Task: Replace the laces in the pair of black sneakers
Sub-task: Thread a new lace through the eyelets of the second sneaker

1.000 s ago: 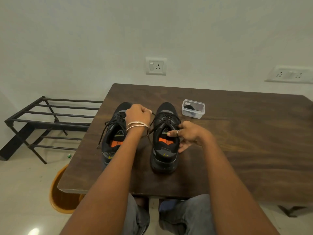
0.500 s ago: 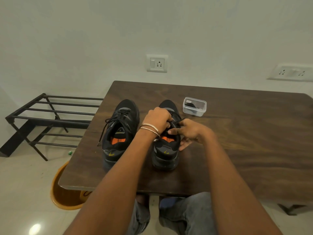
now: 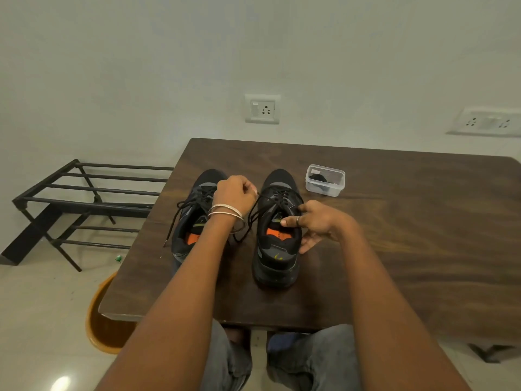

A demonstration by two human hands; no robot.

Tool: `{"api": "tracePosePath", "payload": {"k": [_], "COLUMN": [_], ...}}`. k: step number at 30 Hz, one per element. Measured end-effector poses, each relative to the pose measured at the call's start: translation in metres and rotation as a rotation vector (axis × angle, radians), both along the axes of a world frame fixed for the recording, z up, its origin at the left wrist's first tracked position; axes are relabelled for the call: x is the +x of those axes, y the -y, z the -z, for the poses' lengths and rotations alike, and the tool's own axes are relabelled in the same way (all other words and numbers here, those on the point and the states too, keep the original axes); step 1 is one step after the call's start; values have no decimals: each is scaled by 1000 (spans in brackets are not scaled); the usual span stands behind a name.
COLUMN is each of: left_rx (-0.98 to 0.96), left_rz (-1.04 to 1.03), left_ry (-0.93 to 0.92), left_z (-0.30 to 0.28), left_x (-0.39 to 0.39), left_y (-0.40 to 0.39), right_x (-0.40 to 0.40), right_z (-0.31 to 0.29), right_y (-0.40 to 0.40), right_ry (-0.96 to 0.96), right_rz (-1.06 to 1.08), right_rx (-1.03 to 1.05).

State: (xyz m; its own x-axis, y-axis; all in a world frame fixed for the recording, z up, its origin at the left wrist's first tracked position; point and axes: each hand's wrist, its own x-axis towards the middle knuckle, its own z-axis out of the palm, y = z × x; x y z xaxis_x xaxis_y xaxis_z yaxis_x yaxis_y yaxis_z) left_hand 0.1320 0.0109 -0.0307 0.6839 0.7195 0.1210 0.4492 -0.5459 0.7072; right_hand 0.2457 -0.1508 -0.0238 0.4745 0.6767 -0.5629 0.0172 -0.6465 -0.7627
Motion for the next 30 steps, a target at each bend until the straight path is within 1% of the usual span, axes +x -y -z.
{"api": "tracePosePath", "payload": {"k": [3,5,7,10,13,14,16,19,21,22,23,26,28,30], "left_rx": [134,256,324,346,417,402,292,62,-114,-166,-151,38,106,148], "left_rz": [170,310,392,348,346,351,354,304,219,175,134,-7,-83,-139], "left_ry": [-7,-102,-231,-318,-333,-331,-296,-169,-63,-33,-31,-144,-208,-200], "left_z": [-4,-8,-12,-15,-18,-19,-17,-12,-11,-10,-10,-12,-14,-19], "left_x": [7,10,13,17,19,18,15,9,5,3,2,0,0,-1], "left_y": [7,13,22,32,39,39,33,22,18,16,14,11,11,12], "right_x": [0,0,0,1,0,0,0,1,1,1,1,0,-1,-1], "right_z": [0,-2,-5,-6,-6,-5,-5,-4,-4,-5,-5,-11,-18,-25], "right_y": [1,2,3,2,1,1,1,0,0,0,0,0,0,-2], "right_ry": [26,92,205,325,316,311,308,295,289,288,288,331,430,579], "right_rz": [3,-27,-65,-83,-64,-59,-61,-56,-54,-55,-61,-108,-151,-162], "right_rx": [-15,-45,-51,-11,-4,-5,-2,12,15,15,7,-47,-60,-16]}}
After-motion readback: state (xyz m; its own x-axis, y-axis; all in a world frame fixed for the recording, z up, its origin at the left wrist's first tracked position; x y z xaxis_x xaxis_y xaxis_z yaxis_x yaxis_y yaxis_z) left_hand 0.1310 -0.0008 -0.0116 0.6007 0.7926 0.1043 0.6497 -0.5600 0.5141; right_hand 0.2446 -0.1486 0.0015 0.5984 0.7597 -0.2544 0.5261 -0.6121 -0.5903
